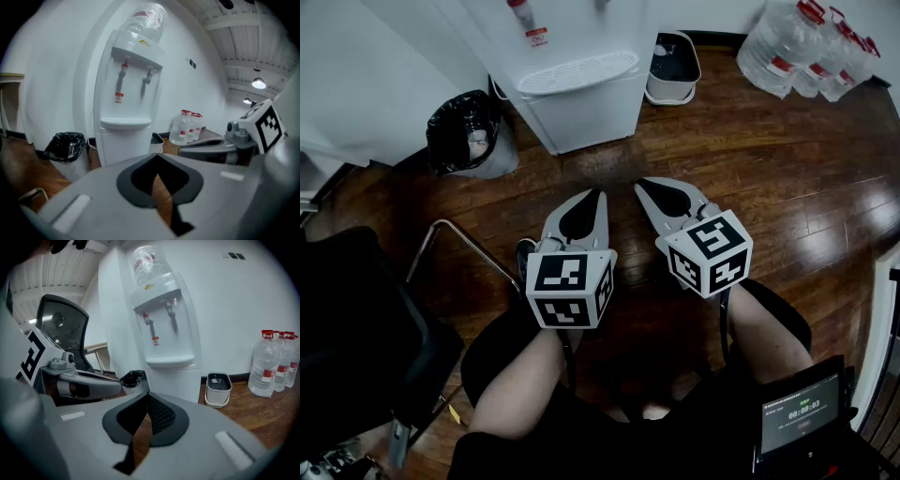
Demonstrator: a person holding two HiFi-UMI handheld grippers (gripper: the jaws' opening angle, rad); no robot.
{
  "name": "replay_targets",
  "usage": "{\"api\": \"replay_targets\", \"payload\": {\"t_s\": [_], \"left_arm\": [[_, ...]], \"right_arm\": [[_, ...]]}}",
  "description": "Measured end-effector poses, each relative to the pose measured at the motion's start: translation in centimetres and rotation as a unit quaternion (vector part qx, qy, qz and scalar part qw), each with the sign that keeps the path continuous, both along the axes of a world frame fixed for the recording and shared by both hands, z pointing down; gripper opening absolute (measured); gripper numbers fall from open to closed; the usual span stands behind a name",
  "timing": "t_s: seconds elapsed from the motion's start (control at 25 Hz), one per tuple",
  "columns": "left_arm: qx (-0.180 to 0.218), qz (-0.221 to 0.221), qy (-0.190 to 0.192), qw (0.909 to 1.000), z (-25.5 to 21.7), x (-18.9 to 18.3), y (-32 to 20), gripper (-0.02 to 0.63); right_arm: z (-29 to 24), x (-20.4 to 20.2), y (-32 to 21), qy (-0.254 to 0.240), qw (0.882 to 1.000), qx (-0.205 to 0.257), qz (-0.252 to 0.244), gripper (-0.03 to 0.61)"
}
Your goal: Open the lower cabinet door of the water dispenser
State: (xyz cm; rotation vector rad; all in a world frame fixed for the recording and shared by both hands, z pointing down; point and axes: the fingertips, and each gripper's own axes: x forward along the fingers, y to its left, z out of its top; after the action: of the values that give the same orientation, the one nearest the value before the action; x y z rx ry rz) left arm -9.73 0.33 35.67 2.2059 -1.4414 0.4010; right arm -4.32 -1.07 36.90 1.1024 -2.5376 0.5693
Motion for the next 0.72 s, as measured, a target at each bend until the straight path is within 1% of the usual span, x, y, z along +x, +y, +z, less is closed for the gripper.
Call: {"api": "replay_targets", "payload": {"t_s": [0.12, 0.2, 0.28, 0.32, 0.36, 0.44, 0.52, 0.64, 0.72], "left_arm": [[-0.008, 0.012, -0.003, 0.9999, 1.1, 0.4, 0.4, 0.020], [-0.020, 0.028, -0.024, 0.9991, 2.4, 0.6, 0.4, 0.020], [-0.041, 0.041, -0.051, 0.9970, 4.2, 0.5, 0.3, 0.020], [-0.055, 0.043, -0.051, 0.9963, 4.9, 0.5, 0.3, 0.020], [-0.069, 0.040, -0.041, 0.9960, 5.3, 0.5, 0.1, 0.021], [-0.090, 0.028, -0.005, 0.9956, 5.2, 0.6, -0.4, 0.020], [-0.098, 0.017, 0.021, 0.9948, 4.8, 0.5, -1.5, 0.020], [-0.104, 0.007, 0.036, 0.9940, 4.7, 0.2, -2.9, 0.020], [-0.103, 0.009, 0.043, 0.9937, 4.4, 0.5, -4.0, 0.020]], "right_arm": [[0.9, -0.1, 0.3, 0.000, 1.000, -0.009, 0.003, 0.005], [1.5, -0.5, 0.4, -0.003, 1.000, -0.023, 0.005, 0.005], [2.0, -1.0, 0.3, -0.002, 0.999, -0.038, 0.004, 0.005], [2.1, -1.3, 0.0, 0.000, 0.999, -0.042, 0.003, 0.005], [2.0, -1.4, -0.3, 0.003, 0.999, -0.043, 0.001, 0.005], [1.6, -1.3, -1.3, 0.010, 0.999, -0.038, 0.001, 0.005], [1.3, -0.7, -2.3, 0.014, 0.999, -0.035, 0.006, 0.005], [2.0, 0.7, -3.7, 0.024, 0.998, -0.046, 0.019, 0.005], [2.8, 1.9, -4.9, 0.032, 0.998, -0.055, 0.030, 0.005]]}}
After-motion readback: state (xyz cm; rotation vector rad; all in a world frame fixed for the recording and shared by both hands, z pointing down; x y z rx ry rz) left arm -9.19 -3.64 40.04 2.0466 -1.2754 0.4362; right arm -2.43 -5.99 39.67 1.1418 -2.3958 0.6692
